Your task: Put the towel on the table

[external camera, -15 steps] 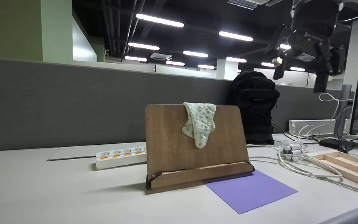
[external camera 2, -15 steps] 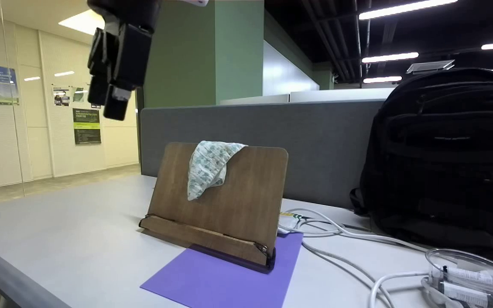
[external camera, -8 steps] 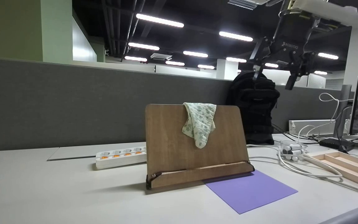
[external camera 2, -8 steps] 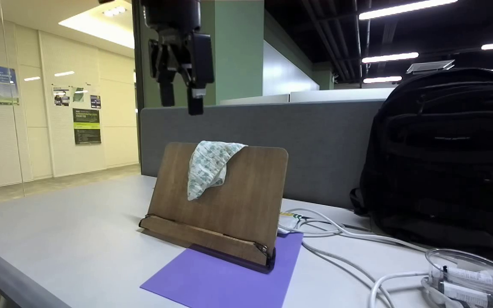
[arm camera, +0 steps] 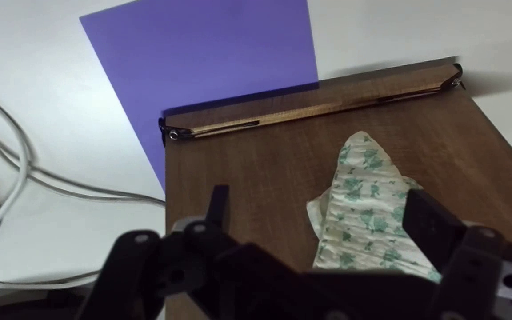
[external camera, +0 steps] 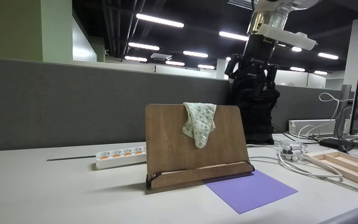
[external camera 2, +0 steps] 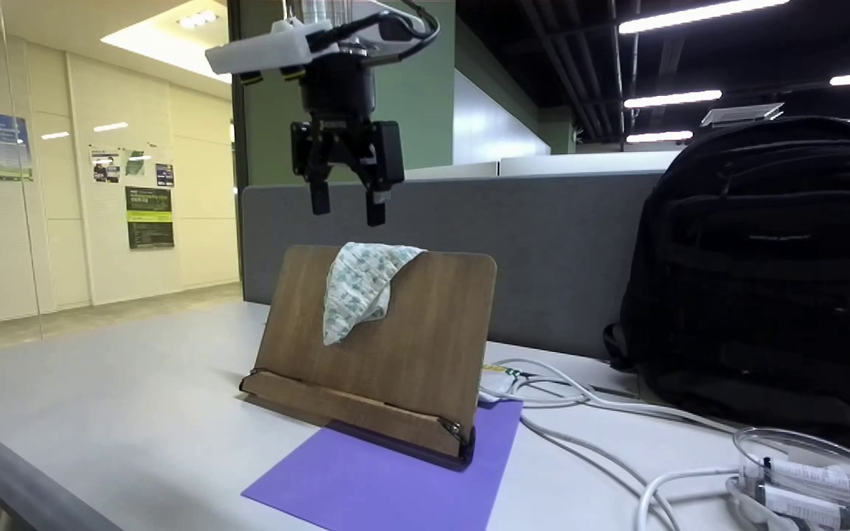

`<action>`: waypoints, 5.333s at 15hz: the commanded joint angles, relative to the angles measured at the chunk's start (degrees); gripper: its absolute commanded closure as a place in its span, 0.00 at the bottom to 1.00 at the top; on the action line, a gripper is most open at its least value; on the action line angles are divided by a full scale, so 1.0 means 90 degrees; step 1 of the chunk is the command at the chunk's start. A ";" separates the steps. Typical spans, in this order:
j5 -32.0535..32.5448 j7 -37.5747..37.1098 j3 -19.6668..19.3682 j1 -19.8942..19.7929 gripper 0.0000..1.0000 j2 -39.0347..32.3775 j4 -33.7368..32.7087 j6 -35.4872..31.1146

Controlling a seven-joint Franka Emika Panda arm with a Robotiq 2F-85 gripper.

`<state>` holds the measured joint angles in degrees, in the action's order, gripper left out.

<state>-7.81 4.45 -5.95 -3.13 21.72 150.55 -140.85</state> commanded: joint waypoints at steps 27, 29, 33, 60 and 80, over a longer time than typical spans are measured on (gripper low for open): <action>0.0940 -0.0712 0.0889 0.0480 0.55 -0.2698 -0.1224 -0.2629; 0.0880 -0.0687 0.0898 0.0486 0.68 -0.2690 -0.1232 -0.2599; 0.0837 -0.0663 0.0909 0.0494 0.96 -0.2613 -0.1189 -0.2503; 0.0644 -0.0614 0.1151 0.0733 1.00 -0.1426 -0.0114 0.1036; 0.0523 -0.1439 0.0451 -0.0294 0.00 0.0042 0.0348 0.0014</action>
<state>-3.26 -6.60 -0.90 -4.76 18.42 151.52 -140.05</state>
